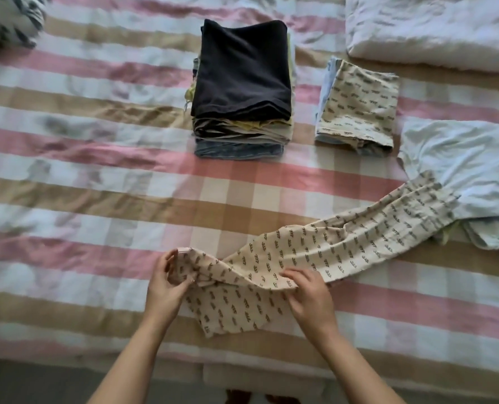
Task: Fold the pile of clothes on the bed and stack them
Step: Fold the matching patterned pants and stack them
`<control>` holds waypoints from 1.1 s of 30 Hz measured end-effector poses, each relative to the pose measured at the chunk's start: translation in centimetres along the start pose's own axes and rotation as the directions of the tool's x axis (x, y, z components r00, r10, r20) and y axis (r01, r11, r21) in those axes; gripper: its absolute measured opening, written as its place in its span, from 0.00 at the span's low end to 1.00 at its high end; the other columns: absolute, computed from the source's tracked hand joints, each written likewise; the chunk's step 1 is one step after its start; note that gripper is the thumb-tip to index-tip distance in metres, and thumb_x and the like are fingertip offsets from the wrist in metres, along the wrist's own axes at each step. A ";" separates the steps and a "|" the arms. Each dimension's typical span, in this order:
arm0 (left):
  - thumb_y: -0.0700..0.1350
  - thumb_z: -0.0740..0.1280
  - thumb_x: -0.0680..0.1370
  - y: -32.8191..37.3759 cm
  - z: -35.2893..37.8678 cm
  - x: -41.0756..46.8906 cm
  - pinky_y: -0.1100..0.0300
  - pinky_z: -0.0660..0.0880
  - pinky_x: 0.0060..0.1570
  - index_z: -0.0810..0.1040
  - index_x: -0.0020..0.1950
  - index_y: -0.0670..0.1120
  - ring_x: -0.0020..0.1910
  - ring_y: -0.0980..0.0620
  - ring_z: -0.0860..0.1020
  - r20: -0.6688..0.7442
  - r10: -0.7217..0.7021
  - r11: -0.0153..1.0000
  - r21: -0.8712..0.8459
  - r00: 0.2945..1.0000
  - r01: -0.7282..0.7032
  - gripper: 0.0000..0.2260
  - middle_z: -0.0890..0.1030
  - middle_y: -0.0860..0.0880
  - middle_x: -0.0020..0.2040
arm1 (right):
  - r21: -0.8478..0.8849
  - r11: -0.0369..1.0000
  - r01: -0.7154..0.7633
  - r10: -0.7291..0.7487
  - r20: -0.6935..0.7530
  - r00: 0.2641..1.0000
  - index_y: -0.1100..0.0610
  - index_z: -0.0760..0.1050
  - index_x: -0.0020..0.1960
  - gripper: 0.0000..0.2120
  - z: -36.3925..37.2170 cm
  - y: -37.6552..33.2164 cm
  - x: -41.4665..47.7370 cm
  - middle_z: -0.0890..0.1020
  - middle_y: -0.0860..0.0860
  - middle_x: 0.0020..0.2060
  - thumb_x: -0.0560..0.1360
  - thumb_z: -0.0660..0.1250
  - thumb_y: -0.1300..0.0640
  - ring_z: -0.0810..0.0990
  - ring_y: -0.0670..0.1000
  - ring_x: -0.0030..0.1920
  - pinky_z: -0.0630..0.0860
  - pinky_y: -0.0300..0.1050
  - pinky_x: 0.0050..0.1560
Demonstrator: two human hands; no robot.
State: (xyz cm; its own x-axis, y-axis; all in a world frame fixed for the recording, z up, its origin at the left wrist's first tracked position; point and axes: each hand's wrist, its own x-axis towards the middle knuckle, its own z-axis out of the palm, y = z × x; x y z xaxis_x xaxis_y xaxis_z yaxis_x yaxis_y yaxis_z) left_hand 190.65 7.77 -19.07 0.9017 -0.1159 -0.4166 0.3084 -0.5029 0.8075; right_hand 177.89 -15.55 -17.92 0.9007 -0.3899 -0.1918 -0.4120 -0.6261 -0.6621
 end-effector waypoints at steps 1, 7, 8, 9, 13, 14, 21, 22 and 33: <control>0.34 0.72 0.70 -0.3 -0.1 -0.1 0.71 0.71 0.45 0.73 0.57 0.50 0.50 0.64 0.75 0.005 0.007 1.000 -0.011 1.000 -0.007 0.20 0.76 0.58 0.52 | -0.068 0.997 -0.033 0.034 0.000 0.999 0.55 0.80 0.53 0.18 -1.1 1.5 0.2 0.81 0.51 0.51 0.65 0.74 0.68 0.76 0.51 0.54 0.74 0.51 0.56; 0.34 0.67 0.74 0.3 0.7 2.5 0.74 0.73 0.33 0.75 0.42 0.49 0.40 0.53 0.76 -0.097 -0.055 0.989 -0.144 0.994 0.040 0.09 0.79 0.49 0.40 | -0.365 0.928 -0.076 0.092 0.029 0.995 0.56 0.83 0.39 0.17 -5.0 7.0 2.4 0.83 0.58 0.46 0.54 0.80 0.67 0.79 0.66 0.50 0.72 0.65 0.49; 0.35 0.67 0.74 0.7 0.7 3.4 0.74 0.72 0.33 0.74 0.42 0.49 0.39 0.54 0.75 -0.138 -0.056 0.987 -0.159 0.989 0.034 0.10 0.78 0.50 0.39 | -0.376 0.925 -0.046 0.054 0.009 0.999 0.56 0.83 0.37 0.14 -5.4 7.3 3.0 0.83 0.57 0.42 0.54 0.81 0.66 0.80 0.65 0.46 0.73 0.64 0.47; 0.35 0.67 0.74 1.1 0.7 4.5 0.74 0.72 0.34 0.73 0.41 0.49 0.38 0.55 0.75 -0.185 -0.052 0.986 -0.168 0.981 0.021 0.10 0.77 0.51 0.39 | -0.368 0.930 -0.021 0.020 -0.007 1.000 0.56 0.82 0.36 0.12 -5.8 7.5 3.8 0.83 0.55 0.39 0.55 0.80 0.66 0.81 0.63 0.43 0.74 0.62 0.45; 0.33 0.67 0.74 3.0 -1.1 9.9 0.75 0.72 0.39 0.73 0.43 0.49 0.39 0.59 0.74 -0.326 -0.009 0.983 -0.176 0.945 -0.051 0.11 0.76 0.53 0.40 | -0.258 0.956 0.139 -0.147 -0.012 0.989 0.58 0.81 0.37 0.05 -6.3 6.5 7.1 0.82 0.53 0.33 0.62 0.75 0.63 0.80 0.57 0.33 0.74 0.48 0.34; 0.33 0.67 0.74 3.5 -1.7 11.5 0.77 0.71 0.40 0.73 0.42 0.50 0.39 0.60 0.73 -0.343 -0.005 0.982 -0.178 0.939 -0.060 0.12 0.76 0.54 0.40 | -0.242 0.953 0.182 -0.186 0.005 0.983 0.58 0.81 0.37 0.06 -6.0 6.0 7.7 0.82 0.53 0.33 0.61 0.76 0.64 0.80 0.56 0.32 0.74 0.45 0.32; 0.37 0.69 0.74 4.1 -2.0 16.0 0.67 0.74 0.48 0.73 0.58 0.38 0.50 0.49 0.75 -0.260 -0.061 0.998 -0.033 0.964 0.055 0.13 0.77 0.44 0.51 | -0.198 0.962 0.187 -0.189 0.005 0.982 0.58 0.81 0.38 0.11 -3.6 5.7 9.0 0.83 0.51 0.36 0.59 0.78 0.69 0.81 0.56 0.36 0.76 0.49 0.35; 0.38 0.69 0.74 3.7 -1.7 15.3 0.61 0.73 0.53 0.71 0.62 0.37 0.54 0.49 0.74 -0.255 -0.073 0.997 -0.007 0.964 0.073 0.17 0.76 0.44 0.55 | -0.200 0.960 0.195 -0.200 -0.007 0.980 0.59 0.81 0.39 0.12 -3.5 5.8 8.9 0.83 0.51 0.37 0.60 0.78 0.69 0.81 0.57 0.38 0.76 0.49 0.36; 0.37 0.71 0.73 -1.0 0.1 3.7 0.59 0.72 0.45 0.74 0.57 0.40 0.45 0.50 0.78 -0.299 -0.283 0.957 -0.027 0.911 0.288 0.14 0.81 0.43 0.50 | -0.375 0.922 0.092 -0.143 -0.110 0.984 0.63 0.82 0.44 0.22 -2.7 8.0 5.7 0.82 0.60 0.41 0.68 0.58 0.48 0.80 0.65 0.42 0.76 0.62 0.43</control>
State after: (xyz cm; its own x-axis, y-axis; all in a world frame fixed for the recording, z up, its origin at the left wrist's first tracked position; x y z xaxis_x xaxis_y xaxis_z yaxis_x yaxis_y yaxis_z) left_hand 193.67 7.78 -21.44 0.8252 0.2928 -0.4830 0.5632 -0.4915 0.6642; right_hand 179.40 -24.59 -22.34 0.9295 -0.3684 -0.0141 -0.3490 -0.8668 -0.3563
